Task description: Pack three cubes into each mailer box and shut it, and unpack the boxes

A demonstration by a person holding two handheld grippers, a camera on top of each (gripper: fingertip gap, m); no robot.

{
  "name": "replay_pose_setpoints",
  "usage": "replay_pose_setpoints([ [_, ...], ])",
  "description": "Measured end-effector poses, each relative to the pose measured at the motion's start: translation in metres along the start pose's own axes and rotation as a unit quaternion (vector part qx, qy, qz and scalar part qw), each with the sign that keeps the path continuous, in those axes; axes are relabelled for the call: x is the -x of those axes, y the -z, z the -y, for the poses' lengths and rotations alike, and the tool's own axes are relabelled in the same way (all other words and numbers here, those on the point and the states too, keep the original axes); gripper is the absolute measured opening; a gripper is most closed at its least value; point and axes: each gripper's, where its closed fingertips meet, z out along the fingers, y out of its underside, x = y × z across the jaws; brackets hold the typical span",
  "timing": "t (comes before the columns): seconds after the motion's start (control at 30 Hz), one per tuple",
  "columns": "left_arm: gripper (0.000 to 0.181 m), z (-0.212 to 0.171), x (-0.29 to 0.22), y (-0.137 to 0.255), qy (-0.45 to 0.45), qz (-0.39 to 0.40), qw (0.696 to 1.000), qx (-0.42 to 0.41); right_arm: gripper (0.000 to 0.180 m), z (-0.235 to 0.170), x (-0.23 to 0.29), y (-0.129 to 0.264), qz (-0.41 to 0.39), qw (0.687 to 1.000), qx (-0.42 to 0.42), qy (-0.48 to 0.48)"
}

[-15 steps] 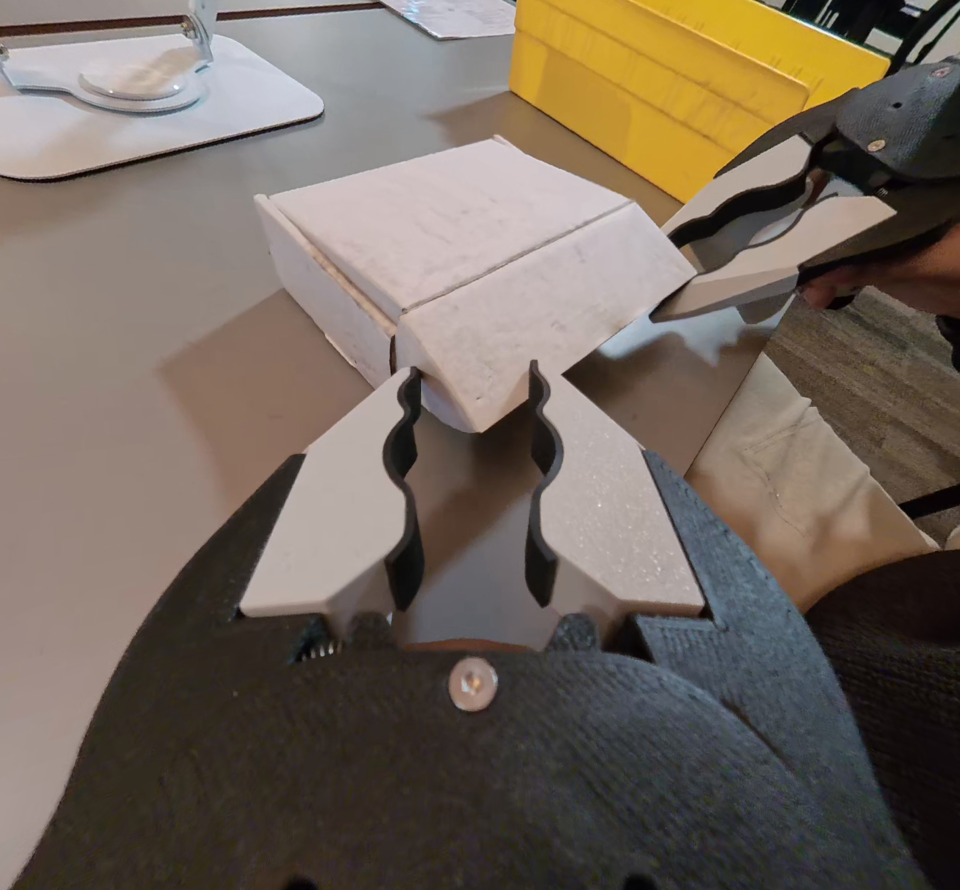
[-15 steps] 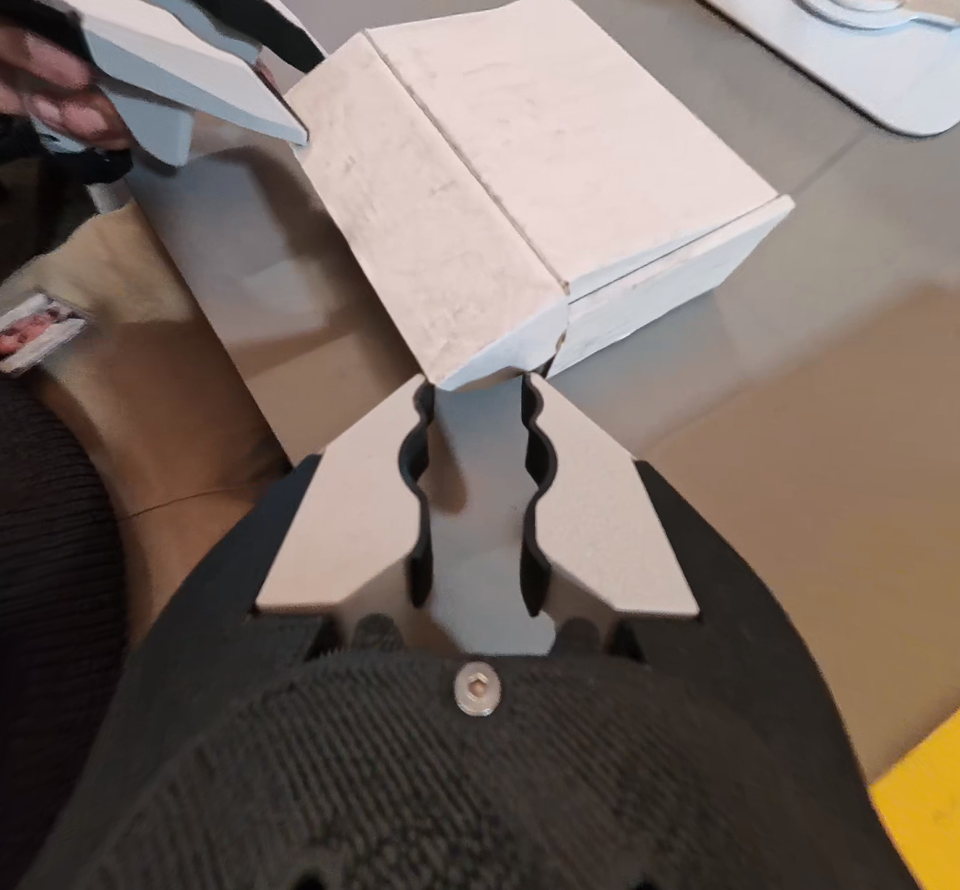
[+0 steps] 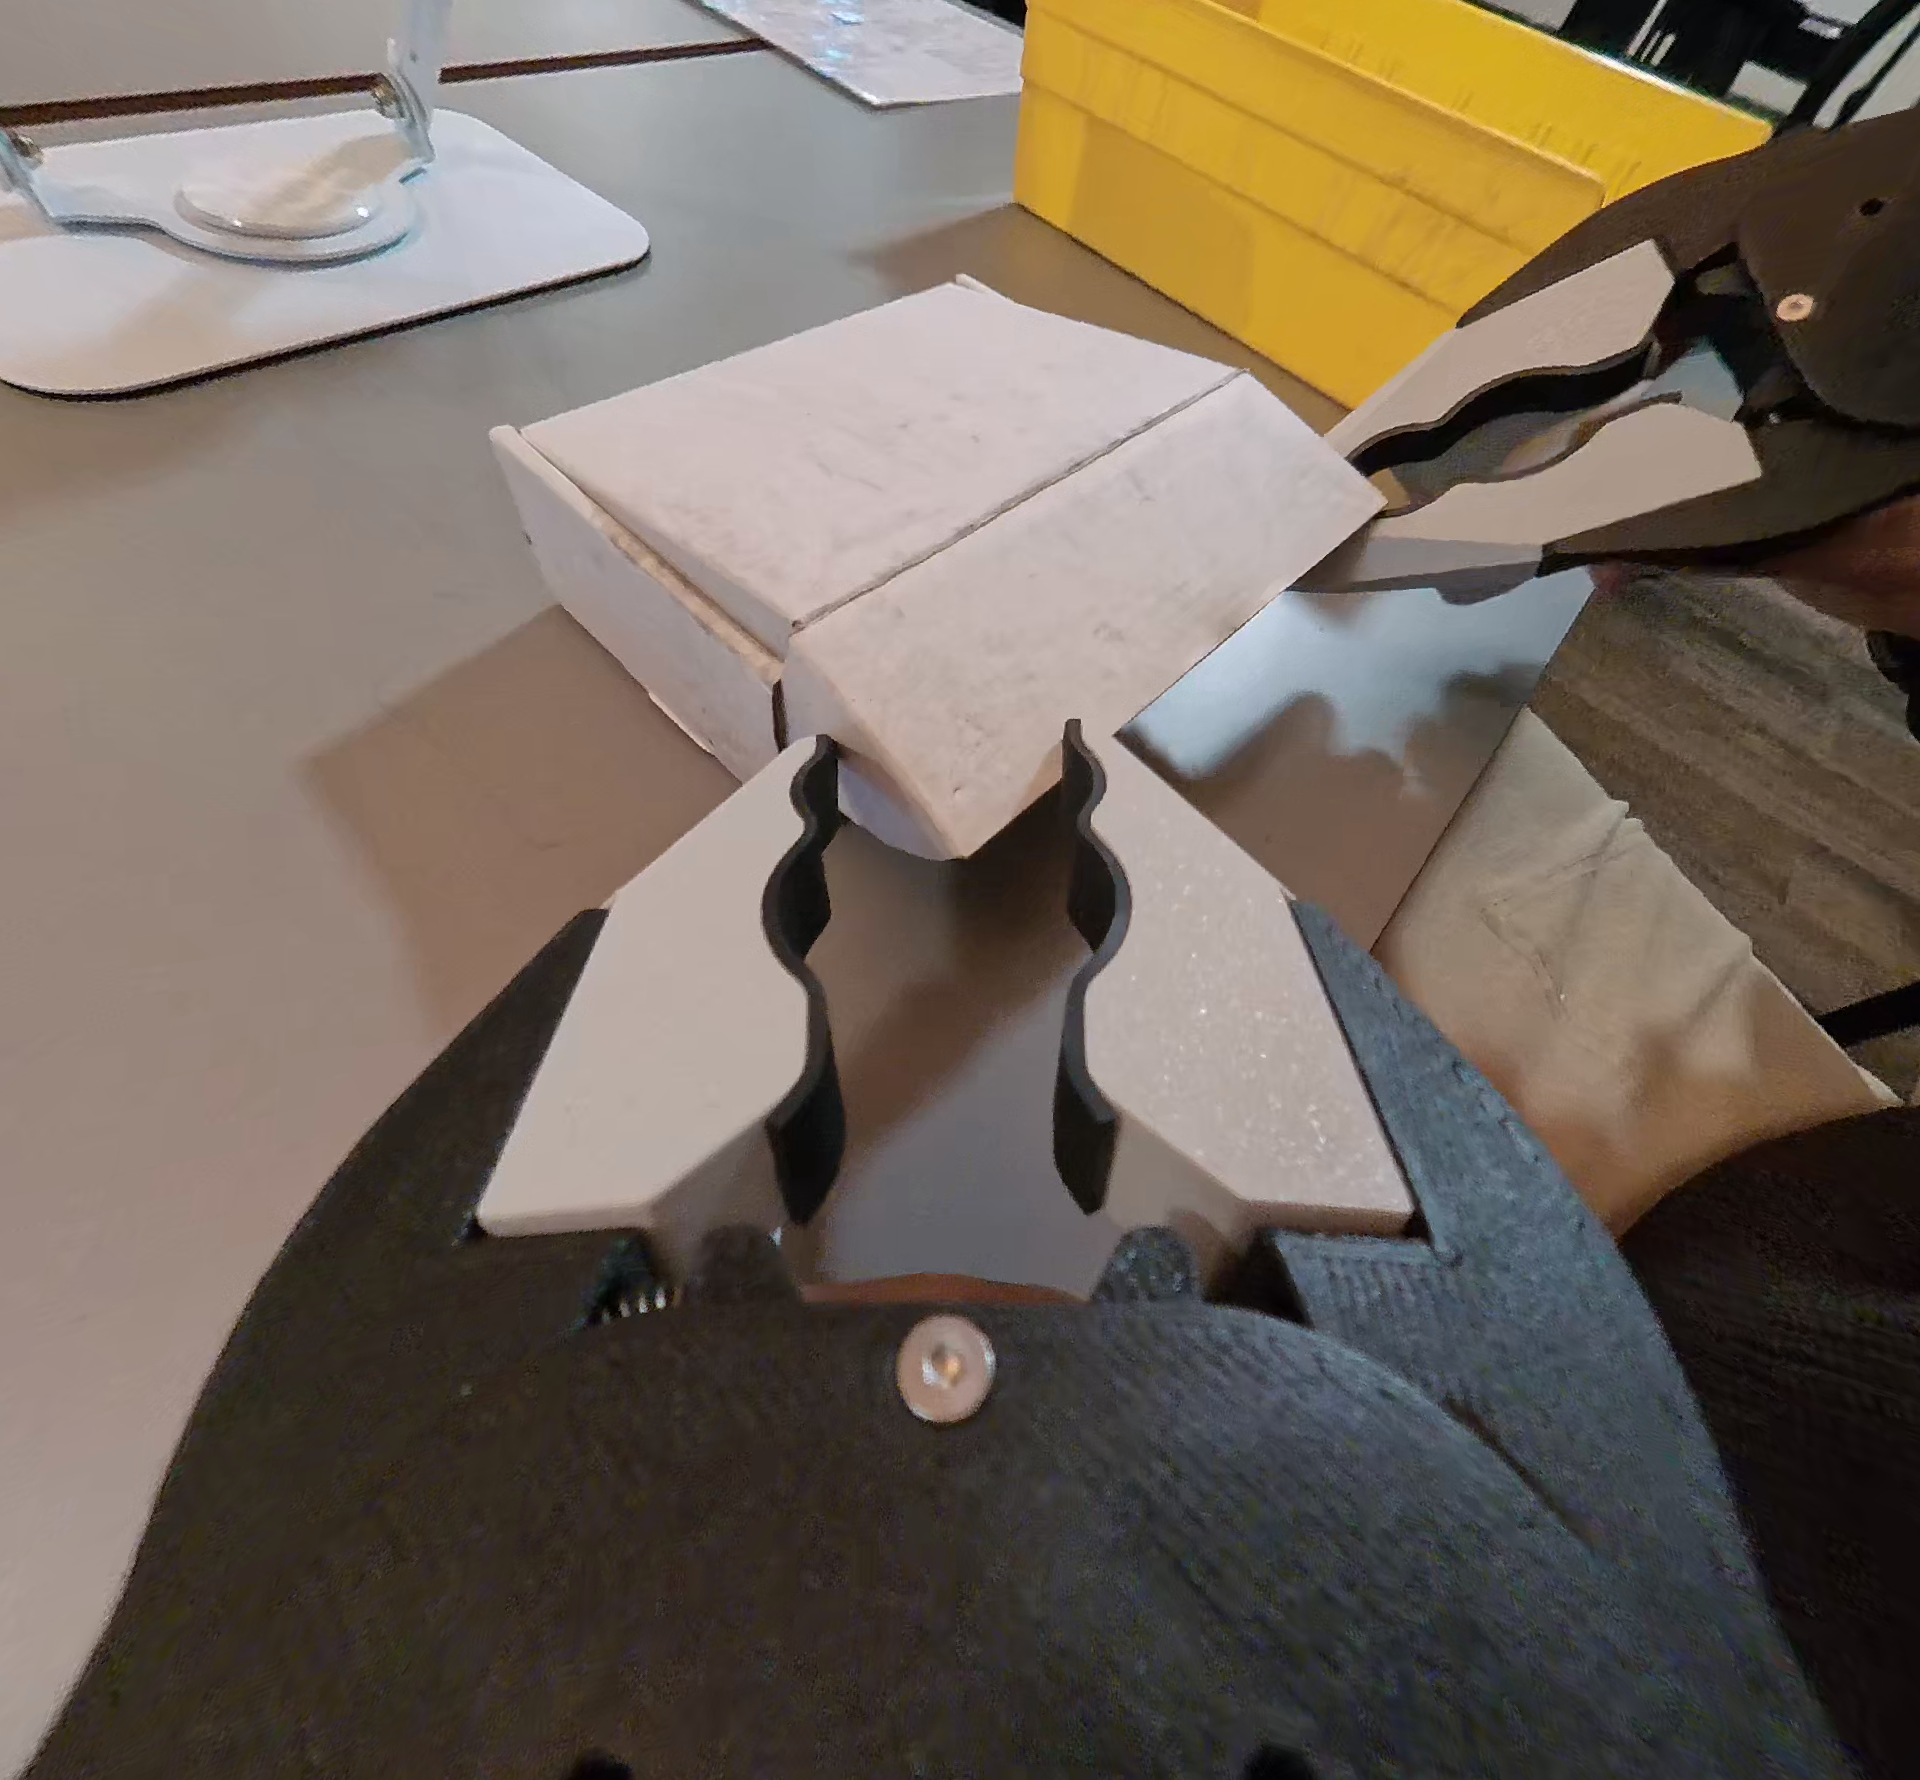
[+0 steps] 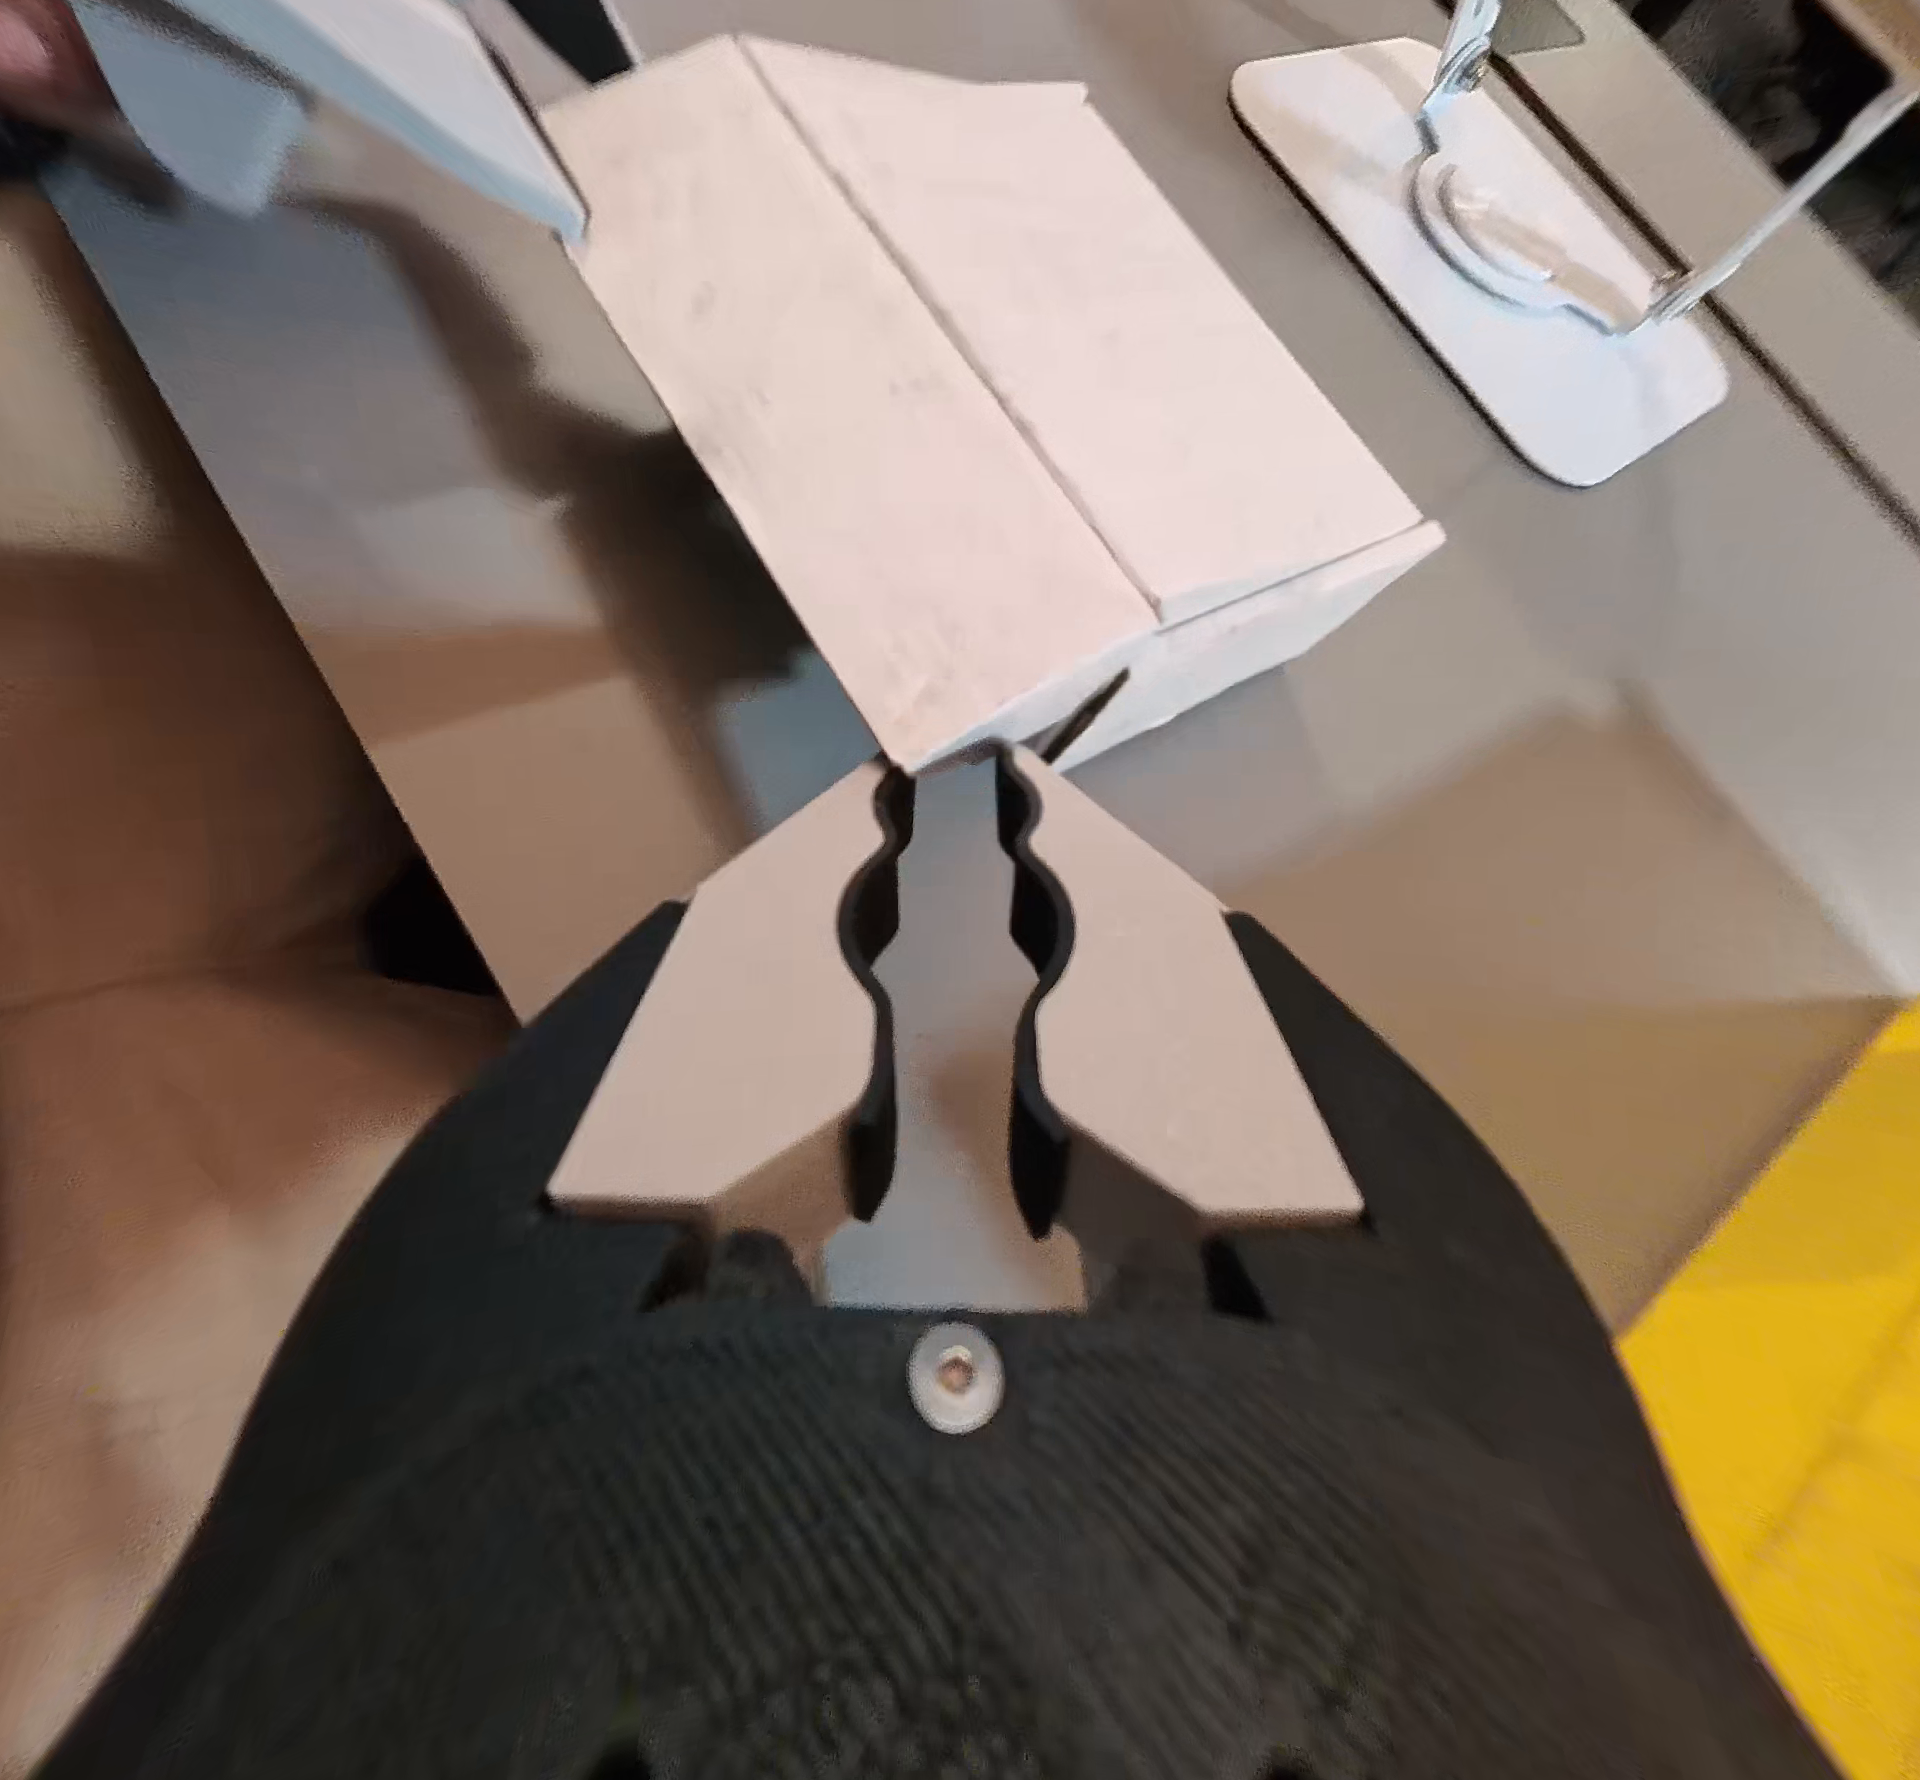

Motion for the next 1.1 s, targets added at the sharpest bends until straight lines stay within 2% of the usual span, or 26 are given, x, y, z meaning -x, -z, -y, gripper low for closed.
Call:
replay_pose_setpoints([
  [0.03, 0.042, 0.001, -0.001, 0.000, 0.000, -0.002, 1.000, -0.002, 0.015, 0.001, 0.000, 0.001, 0.013, 1.000, -0.010, -0.023],
  [0.13, 0.042, -0.001, -0.003, -0.002, -0.007, -0.004, 1.000, 0.004, 0.019, -0.008, 0.001, -0.002, 0.040, 0.997, -0.001, -0.064],
  [0.27, 0.042, -0.005, -0.004, -0.005, -0.021, 0.008, 1.000, 0.018, 0.019, -0.014, -0.003, -0.008, 0.014, 0.999, 0.012, -0.036],
  [0.43, 0.042, -0.006, -0.003, -0.005, -0.012, 0.003, 1.000, 0.021, 0.057, -0.015, -0.003, -0.005, 0.036, 0.998, -0.002, -0.052],
  [0.53, 0.042, -0.005, -0.003, -0.005, -0.013, 0.003, 1.000, 0.020, 0.057, -0.001, -0.010, 0.006, 0.056, 0.991, -0.056, -0.105],
  [0.63, 0.042, -0.005, -0.003, -0.005, -0.011, 0.001, 1.000, 0.021, 0.043, 0.015, -0.011, 0.013, 0.089, 0.977, -0.108, -0.164],
  [0.73, 0.039, -0.006, -0.001, -0.005, -0.002, 0.002, 1.000, 0.024, 0.028, 0.008, -0.011, 0.001, 0.091, 0.973, -0.085, -0.195],
  [0.8, 0.027, -0.010, 0.006, -0.008, 0.014, 0.021, 0.999, 0.039, 0.028, 0.000, -0.011, -0.009, 0.082, 0.976, -0.057, -0.195],
  [0.93, 0.025, -0.016, 0.011, -0.012, 0.037, 0.028, 0.997, 0.061, 0.028, -0.003, -0.012, -0.013, 0.076, 0.978, -0.046, -0.191],
  [1.0, 0.027, -0.013, 0.010, -0.010, 0.039, 0.017, 0.998, 0.052, 0.039, -0.003, -0.014, -0.010, 0.071, 0.979, -0.050, -0.186],
  [1.1, 0.040, -0.011, 0.010, -0.008, 0.029, 0.014, 0.998, 0.048, 0.053, 0.000, -0.022, -0.006, 0.053, 0.980, -0.066, -0.179],
])
